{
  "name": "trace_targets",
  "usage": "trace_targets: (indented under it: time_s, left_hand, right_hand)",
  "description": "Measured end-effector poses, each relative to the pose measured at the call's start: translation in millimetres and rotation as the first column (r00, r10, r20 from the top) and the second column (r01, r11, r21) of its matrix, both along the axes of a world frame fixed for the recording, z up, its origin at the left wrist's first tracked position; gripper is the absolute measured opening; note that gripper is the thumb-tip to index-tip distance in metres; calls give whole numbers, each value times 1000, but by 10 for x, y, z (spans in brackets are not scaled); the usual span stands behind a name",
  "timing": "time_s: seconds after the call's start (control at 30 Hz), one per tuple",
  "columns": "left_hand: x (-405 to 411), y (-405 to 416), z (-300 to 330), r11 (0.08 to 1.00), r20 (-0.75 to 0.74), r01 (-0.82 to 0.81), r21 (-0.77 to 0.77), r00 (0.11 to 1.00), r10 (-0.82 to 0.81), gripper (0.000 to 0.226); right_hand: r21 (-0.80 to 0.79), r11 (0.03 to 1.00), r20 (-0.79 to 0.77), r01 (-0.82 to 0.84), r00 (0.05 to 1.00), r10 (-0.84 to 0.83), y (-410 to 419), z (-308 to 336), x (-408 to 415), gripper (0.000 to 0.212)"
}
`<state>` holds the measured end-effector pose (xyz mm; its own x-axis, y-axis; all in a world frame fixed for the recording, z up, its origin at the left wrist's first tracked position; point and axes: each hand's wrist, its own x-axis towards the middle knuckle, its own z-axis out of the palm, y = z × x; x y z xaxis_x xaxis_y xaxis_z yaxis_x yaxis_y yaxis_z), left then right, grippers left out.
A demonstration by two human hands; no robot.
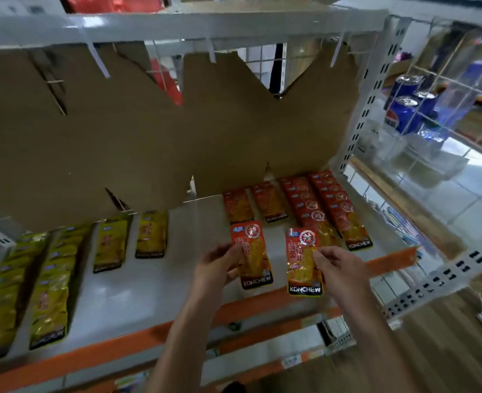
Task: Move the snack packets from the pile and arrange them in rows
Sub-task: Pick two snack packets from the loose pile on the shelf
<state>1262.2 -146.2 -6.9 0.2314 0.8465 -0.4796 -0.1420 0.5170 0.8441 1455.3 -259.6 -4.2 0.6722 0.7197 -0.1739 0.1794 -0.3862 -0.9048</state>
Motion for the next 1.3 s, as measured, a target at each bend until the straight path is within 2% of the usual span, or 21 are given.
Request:
trace_targets:
  time_s: [0.07, 0.2, 0.3, 0.5, 0.63, 0.77, 1.03, 1.3]
  left_hand:
    - [-15, 49, -27, 999, -40, -33, -3, 999, 33, 11]
    - [-73, 178, -73, 998, -72, -63, -11, 995, 62, 5]
    - [-88, 318, -69, 997, -44, -72, 5, 996, 72, 17]
    - [-63, 581, 17, 998, -36, -13, 68, 999, 15, 12]
    - [-48, 731, -13, 998, -61, -10, 55, 998, 13, 14]
    - [21, 865, -28, 999, -55, -15, 44, 998, 17, 12]
    - [231, 1053, -18, 997, -78, -59, 51, 995, 63, 12]
    - [406, 1180, -103, 994, -206, -103, 31, 973, 108, 9]
  right_hand:
    - [-30, 999, 28, -20, 999, 20, 131, -6, 53, 6]
    - [-93, 995, 106, -40, 993, 50, 397, -8, 122, 5]
    - [-152, 987, 152, -51, 986, 74, 602, 5, 170, 6]
    - [-200, 978, 198, -60, 975, 100, 961, 15, 195, 22]
    - [-201, 977, 250, -71, 961, 121, 1120, 58, 167, 24]
    - [-229, 968, 233, -104, 959, 159, 1270, 116, 174, 27]
    - [-256, 952, 189, -165, 958, 217, 1582, 275, 342, 11]
    - [-297, 930, 221, -215, 932, 286, 1709, 245, 421, 20]
